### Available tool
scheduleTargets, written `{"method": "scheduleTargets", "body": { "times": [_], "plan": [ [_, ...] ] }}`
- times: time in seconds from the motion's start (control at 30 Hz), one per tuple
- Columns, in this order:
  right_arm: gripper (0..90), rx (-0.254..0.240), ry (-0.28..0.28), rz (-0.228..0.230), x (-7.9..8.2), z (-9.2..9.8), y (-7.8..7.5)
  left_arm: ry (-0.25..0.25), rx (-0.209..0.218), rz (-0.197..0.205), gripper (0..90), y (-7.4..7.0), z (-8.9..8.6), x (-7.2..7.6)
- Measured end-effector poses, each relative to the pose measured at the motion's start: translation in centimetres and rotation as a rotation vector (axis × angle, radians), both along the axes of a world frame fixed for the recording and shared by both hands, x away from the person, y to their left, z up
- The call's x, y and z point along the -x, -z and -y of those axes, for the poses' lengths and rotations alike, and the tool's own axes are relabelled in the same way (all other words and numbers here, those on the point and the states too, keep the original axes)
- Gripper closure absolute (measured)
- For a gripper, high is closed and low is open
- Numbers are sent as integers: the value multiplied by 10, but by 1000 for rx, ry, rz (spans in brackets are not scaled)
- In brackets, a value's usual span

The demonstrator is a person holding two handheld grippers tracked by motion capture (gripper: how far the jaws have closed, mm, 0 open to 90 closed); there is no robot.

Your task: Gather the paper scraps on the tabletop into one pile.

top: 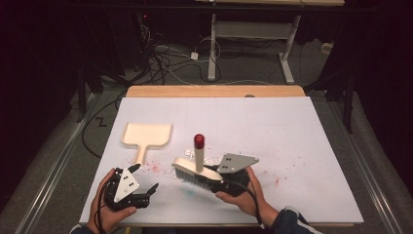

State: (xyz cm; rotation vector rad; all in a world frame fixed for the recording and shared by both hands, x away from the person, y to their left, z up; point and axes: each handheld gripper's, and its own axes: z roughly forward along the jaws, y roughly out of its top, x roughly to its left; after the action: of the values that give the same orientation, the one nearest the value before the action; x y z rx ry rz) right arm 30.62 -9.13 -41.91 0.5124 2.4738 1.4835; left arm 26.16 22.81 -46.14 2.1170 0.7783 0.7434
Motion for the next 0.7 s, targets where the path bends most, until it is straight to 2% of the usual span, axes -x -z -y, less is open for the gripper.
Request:
{"method": "scheduleTargets", "body": {
  "times": [0.1, 0.17, 0.23, 0.3, 0.33, 0.43, 0.47, 0.53, 0.6, 0.7],
  "plan": [
    [679, 16, 4, -18, 2, -25, 10, -1, 17, -2, 166, 0, -3, 2],
    [679, 10, 16, -33, 2, -39, 15, -2, 26, -2, 166, 1, -4, 2],
    [679, 20, 24, -34, 1, -52, 22, 3, 25, -6, 166, 2, -3, 1],
    [679, 15, 70, -28, 2, -67, 33, 13, 12, -12, 166, 3, -1, 1],
    [679, 17, 73, -10, 2, -70, 34, 19, 7, -16, 165, 4, 0, 1],
    [679, 32, 98, 12, 3, -75, 33, 30, 13, -21, 166, 4, 1, 1],
    [678, 56, 123, 37, 1, -74, 32, 33, 7, -21, 166, 4, 2, 1],
    [678, 68, 141, 37, -1, -71, 32, 44, 5, -23, 166, 4, 4, 2],
    [678, 71, 175, 11, -6, -64, 30, 50, 6, -41, 166, 6, 7, 2],
    [679, 75, 223, 7, -12, -50, 26, 61, -13, -50, 167, 7, 11, 2]
  ]
}}
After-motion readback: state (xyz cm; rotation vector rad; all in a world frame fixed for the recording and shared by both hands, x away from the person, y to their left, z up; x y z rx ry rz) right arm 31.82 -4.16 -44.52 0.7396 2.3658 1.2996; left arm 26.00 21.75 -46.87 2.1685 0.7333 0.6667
